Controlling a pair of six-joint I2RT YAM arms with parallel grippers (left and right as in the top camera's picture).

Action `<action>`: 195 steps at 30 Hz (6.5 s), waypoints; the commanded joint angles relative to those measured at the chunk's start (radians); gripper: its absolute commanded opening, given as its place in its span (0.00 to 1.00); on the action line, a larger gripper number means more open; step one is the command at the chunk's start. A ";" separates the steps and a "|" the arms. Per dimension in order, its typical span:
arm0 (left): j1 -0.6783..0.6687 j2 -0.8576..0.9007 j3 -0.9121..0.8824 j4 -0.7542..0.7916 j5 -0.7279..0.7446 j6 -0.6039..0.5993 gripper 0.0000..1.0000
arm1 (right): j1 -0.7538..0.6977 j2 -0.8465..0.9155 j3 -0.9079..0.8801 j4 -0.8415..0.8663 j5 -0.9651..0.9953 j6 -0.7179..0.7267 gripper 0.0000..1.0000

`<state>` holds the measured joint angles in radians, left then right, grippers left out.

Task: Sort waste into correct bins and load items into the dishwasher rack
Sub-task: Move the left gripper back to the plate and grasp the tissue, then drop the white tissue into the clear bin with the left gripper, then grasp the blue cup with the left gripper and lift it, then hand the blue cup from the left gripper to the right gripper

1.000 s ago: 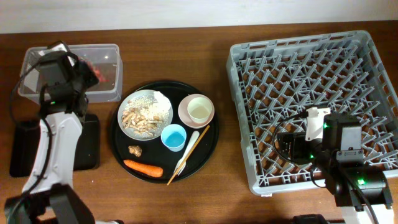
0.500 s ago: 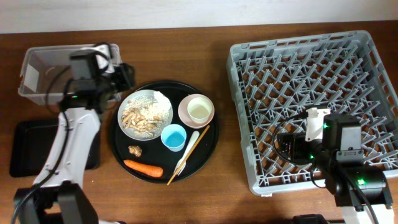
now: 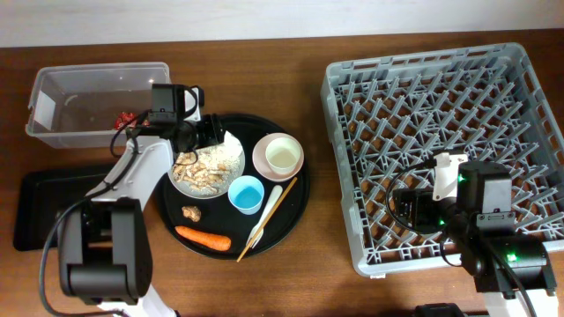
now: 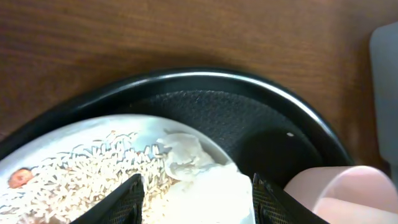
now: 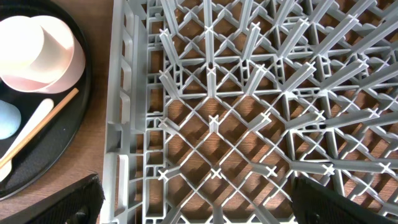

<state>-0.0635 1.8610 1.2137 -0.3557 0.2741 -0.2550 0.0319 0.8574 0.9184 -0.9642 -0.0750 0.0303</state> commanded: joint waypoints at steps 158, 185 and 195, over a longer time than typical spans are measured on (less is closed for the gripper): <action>-0.153 -0.109 0.341 -0.561 1.092 0.312 0.00 | 0.006 0.231 0.023 0.382 -1.099 -0.419 0.99; -0.277 -0.109 0.339 -0.629 0.982 0.301 0.00 | 0.006 0.236 0.023 0.561 -1.082 -0.415 0.88; -0.277 -0.109 0.339 -0.596 1.099 0.293 0.00 | 0.006 0.236 0.023 0.562 -1.108 -0.416 0.84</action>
<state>-0.3393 1.7489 1.5452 -0.9546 1.3067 0.0414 0.0326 1.0916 0.9203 -0.4099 -1.1515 -0.3817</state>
